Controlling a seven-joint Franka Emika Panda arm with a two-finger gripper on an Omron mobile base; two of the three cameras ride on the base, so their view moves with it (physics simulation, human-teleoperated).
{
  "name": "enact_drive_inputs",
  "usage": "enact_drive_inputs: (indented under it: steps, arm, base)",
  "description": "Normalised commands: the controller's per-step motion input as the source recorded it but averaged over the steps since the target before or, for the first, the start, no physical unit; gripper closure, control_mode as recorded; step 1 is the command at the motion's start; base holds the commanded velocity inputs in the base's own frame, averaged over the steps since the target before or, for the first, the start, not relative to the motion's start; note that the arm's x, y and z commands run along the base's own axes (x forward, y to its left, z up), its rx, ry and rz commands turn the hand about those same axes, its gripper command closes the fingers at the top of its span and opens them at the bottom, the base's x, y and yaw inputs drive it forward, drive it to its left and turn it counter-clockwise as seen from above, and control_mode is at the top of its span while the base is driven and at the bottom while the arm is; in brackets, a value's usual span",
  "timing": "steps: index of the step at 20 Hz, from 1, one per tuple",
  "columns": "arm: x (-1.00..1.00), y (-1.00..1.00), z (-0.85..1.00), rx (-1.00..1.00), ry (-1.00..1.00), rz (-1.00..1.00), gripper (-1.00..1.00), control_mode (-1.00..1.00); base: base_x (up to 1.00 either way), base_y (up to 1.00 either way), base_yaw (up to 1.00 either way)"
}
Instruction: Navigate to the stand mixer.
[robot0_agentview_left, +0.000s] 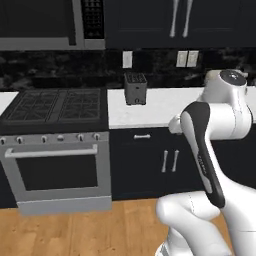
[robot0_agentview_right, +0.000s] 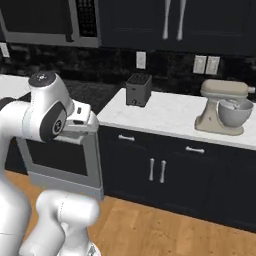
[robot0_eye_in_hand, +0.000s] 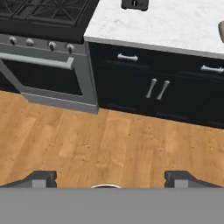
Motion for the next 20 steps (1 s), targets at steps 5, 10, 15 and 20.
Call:
enact_drive_inputs:
  steps: [5,10,15,20]
  arm:
    - [0.0,0.0,0.0,0.0,0.0,0.0,-1.0,1.0]
    - [0.0,0.0,0.0,0.0,0.0,0.0,-1.0,1.0]
    - [0.0,0.0,0.0,0.0,0.0,0.0,-1.0,1.0]
    - [0.0,0.0,0.0,0.0,0.0,0.0,-1.0,1.0]
  base:
    - [0.36,-1.0,-0.19]
    - [0.75,-1.0,-0.01]
    - [0.99,-0.87,-0.01]
    - [0.99,-0.09,-0.11]
